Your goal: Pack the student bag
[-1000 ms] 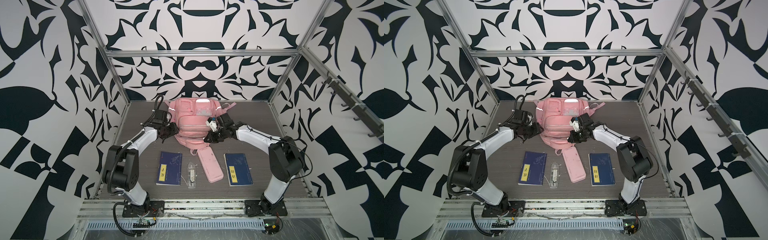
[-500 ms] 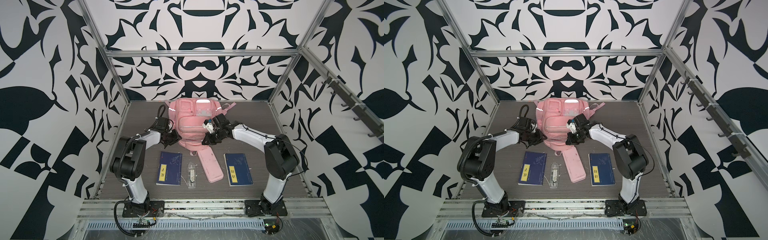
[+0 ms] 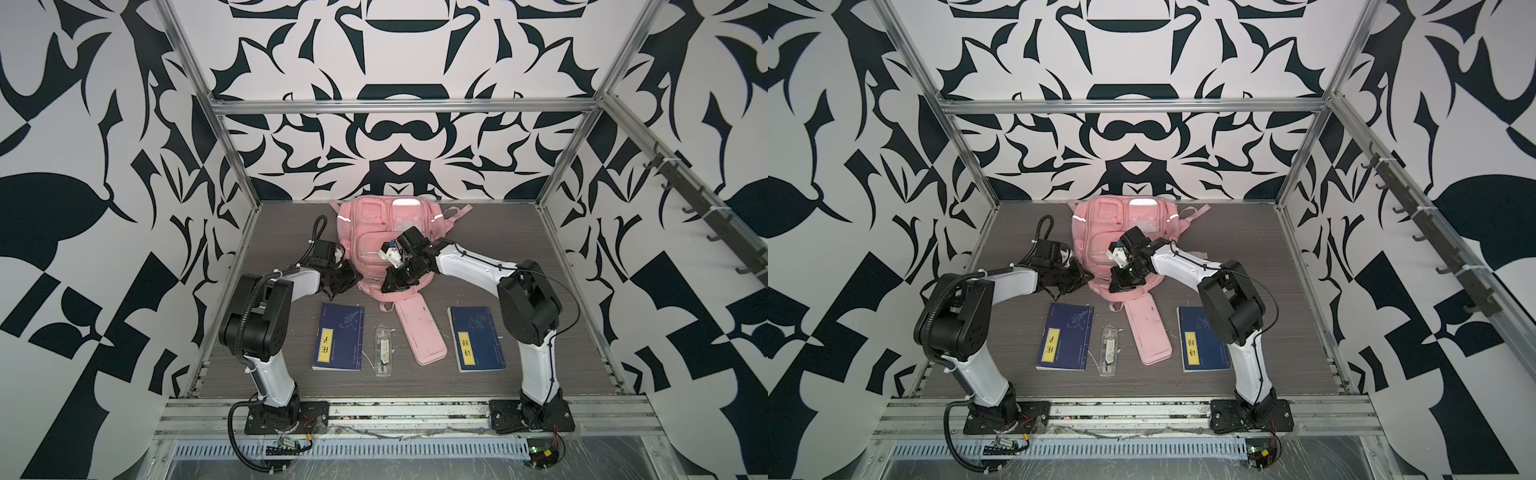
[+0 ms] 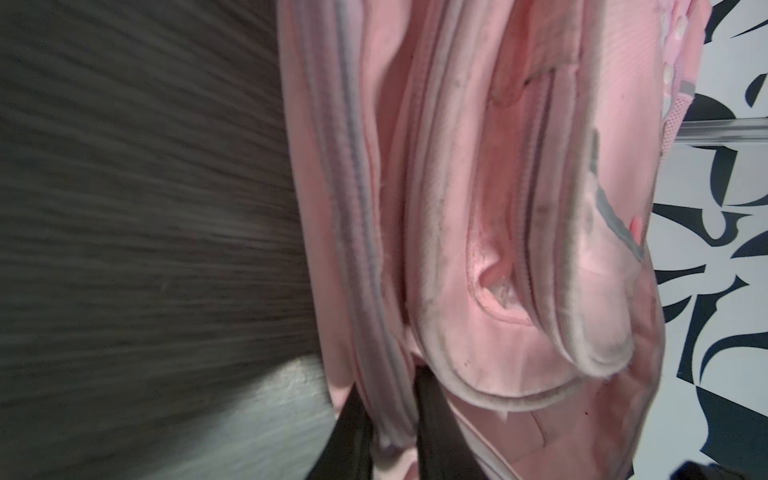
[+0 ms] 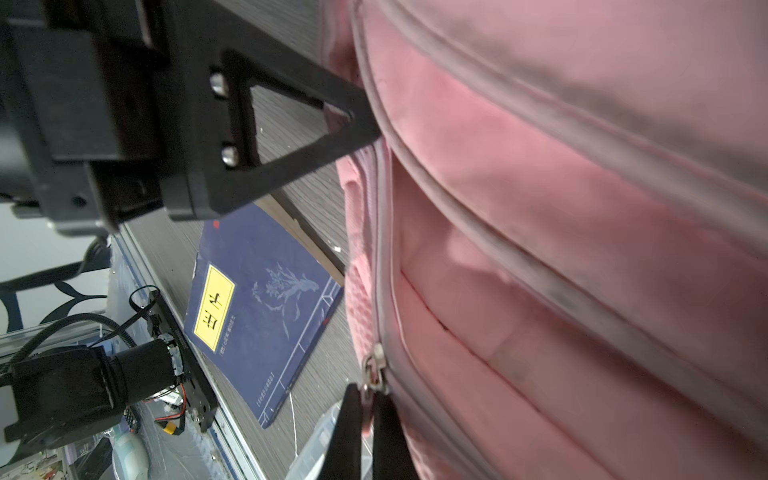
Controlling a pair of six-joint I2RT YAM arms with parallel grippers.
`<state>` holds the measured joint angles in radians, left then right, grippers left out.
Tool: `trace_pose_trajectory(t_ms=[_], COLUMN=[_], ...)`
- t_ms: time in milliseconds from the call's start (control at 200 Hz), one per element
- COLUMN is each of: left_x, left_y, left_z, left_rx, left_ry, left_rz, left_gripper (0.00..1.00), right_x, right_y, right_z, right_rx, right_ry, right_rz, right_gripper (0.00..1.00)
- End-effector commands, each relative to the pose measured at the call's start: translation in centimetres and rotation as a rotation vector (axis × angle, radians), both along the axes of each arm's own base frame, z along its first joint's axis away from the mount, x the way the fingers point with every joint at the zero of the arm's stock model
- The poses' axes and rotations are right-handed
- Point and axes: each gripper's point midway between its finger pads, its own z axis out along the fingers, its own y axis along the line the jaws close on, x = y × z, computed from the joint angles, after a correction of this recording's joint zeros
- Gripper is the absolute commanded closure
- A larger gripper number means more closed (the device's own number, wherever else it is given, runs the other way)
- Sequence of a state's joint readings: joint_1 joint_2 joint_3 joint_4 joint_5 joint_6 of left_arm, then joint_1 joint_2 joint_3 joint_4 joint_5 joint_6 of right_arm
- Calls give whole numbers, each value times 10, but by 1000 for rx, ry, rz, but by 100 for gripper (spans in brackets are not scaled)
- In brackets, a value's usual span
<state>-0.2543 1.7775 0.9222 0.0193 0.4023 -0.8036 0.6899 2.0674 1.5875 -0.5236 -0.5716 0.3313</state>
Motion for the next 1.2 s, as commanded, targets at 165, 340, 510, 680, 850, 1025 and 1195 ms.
trace_pose_trajectory(t_ms=[165,340,510,680,850,1025,1195], left_x=[3,2,0,4,20,52,72], left_y=[-11,-10,-4,21,33,23,7], left_z=[21,23,30,48,73,77,61], left_rx=[-69,-69,-55,9,96,133,175], left_ry=[-52,-59,-71,-111,-169,-159,-115], left_rz=[-9,-8,-10,8,-16,-91,-185], left_gripper=[80,80,68,41,39,40,45], right_x=[-12,3,8,-1,-7,-7,-8], right_y=[63,73,63,44,22,10,5], right_z=[29,16,5,9,8,14,21], right_rx=[125,102,49,33,5,13,16], right_ry=[3,-5,-27,-50,-67,-72,-82], right_rz=[90,45,6,-2,-11,-30,-38], right_gripper=[100,100,100,100,100,100,100])
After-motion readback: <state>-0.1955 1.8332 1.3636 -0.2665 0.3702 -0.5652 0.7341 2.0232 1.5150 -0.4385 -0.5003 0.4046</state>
